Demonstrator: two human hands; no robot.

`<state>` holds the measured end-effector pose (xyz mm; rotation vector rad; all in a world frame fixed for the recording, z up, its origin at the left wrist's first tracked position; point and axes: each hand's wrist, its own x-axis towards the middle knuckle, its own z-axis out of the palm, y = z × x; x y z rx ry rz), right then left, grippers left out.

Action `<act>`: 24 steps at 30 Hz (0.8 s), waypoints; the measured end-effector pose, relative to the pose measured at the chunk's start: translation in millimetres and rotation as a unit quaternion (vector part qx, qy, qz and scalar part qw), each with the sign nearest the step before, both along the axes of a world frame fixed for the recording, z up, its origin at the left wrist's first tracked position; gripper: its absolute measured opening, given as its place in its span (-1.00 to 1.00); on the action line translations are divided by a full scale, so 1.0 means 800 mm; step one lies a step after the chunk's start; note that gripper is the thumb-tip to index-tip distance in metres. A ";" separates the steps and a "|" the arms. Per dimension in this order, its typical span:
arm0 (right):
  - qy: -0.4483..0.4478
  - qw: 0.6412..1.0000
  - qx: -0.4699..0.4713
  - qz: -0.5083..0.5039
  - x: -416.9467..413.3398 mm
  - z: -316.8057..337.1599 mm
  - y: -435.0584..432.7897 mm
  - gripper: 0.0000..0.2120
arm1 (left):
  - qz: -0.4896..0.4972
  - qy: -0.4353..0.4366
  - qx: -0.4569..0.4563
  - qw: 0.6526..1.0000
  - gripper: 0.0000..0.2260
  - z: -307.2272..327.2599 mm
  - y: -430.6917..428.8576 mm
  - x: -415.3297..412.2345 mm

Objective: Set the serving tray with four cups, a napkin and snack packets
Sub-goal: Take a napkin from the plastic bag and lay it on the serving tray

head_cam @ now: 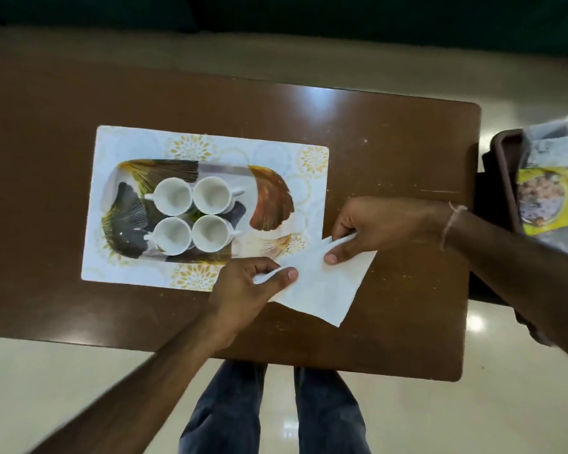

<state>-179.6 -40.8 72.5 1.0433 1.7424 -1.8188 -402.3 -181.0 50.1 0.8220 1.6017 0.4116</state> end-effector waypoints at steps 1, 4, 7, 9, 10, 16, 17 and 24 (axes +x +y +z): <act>0.001 1.000 0.006 -0.010 -0.008 -0.008 0.000 -0.76 | 0.021 0.014 0.001 1.000 -0.76 -0.009 -0.007 -0.006; -0.017 0.997 0.033 -0.072 -0.027 -0.030 -0.006 -0.96 | 0.059 0.046 -0.008 0.997 -0.79 -0.038 -0.024 -0.021; -0.047 0.988 0.058 -0.134 -0.042 -0.057 -0.015 -0.83 | 0.098 0.055 -0.026 0.993 -0.76 -0.062 -0.036 -0.030; -0.067 0.978 0.084 -0.178 -0.054 -0.070 -0.025 -0.75 | 0.171 0.009 -0.036 0.985 -0.76 -0.070 -0.039 -0.033; -0.080 0.970 0.101 -0.206 -0.060 -0.077 -0.029 -0.69 | 0.200 0.001 -0.034 0.979 -0.76 -0.074 -0.040 -0.035; -0.091 0.920 0.206 -0.322 -0.090 -0.112 -0.046 -0.56 | 0.329 0.031 -0.015 0.944 -0.78 -0.099 -0.032 -0.051; -0.096 0.913 0.212 -0.334 -0.094 -0.116 -0.047 -0.53 | 0.341 0.033 -0.013 0.939 -0.77 -0.102 -0.032 -0.052; -0.180 0.889 0.296 -0.299 -0.117 -0.125 -0.063 -0.40 | 0.298 0.157 -0.001 0.941 -0.67 -0.106 -0.036 -0.055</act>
